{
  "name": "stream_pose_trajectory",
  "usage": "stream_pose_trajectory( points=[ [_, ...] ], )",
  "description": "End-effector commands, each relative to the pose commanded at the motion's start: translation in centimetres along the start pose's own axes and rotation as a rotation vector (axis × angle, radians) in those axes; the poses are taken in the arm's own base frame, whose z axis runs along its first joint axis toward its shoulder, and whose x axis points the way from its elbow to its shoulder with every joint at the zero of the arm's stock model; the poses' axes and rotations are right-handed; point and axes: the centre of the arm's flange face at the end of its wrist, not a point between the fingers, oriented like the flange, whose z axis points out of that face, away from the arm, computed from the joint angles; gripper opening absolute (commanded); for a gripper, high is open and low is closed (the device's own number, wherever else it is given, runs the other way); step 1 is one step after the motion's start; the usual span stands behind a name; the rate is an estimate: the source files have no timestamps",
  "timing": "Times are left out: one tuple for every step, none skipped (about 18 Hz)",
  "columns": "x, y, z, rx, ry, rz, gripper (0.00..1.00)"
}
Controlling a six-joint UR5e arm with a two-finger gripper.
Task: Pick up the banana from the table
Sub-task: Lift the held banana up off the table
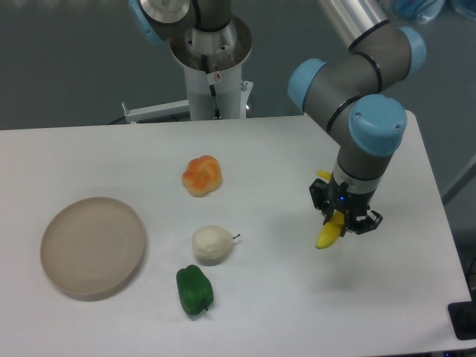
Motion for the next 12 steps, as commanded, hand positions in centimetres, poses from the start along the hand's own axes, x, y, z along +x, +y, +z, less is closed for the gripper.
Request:
stream_pose_trajectory(
  points=[
    [0.0, 0.0, 0.1, -0.006, 0.002, 0.023, 0.05],
    [0.1, 0.1, 0.5, -0.015, 0.004, 0.043, 0.07],
    [0.2, 0.5, 0.9, -0.05, 0.006, 0.088, 0.07],
    [0.2, 0.8, 1.2, -0.085, 0.01, 0.119, 0.07],
    [0.1, 1.1, 1.4, -0.107, 0.013, 0.147, 0.07],
    [-0.1, 1.1, 2.0, -0.107, 0.017, 0.165, 0.07],
    [-0.1, 1.1, 2.1, -0.109, 0.016, 0.164, 0.06],
    [-0.2, 1.0, 1.9, -0.104, 0.014, 0.165, 0.06],
    [-0.2, 1.2, 1.9, -0.103, 0.016, 0.162, 0.06],
    [-0.3, 1.3, 1.8, -0.098, 0.013, 0.161, 0.06],
    [-0.4, 1.3, 1.7, -0.098, 0.012, 0.161, 0.06],
    [-0.5, 1.3, 1.6, -0.098, 0.01, 0.161, 0.06]
  ],
)
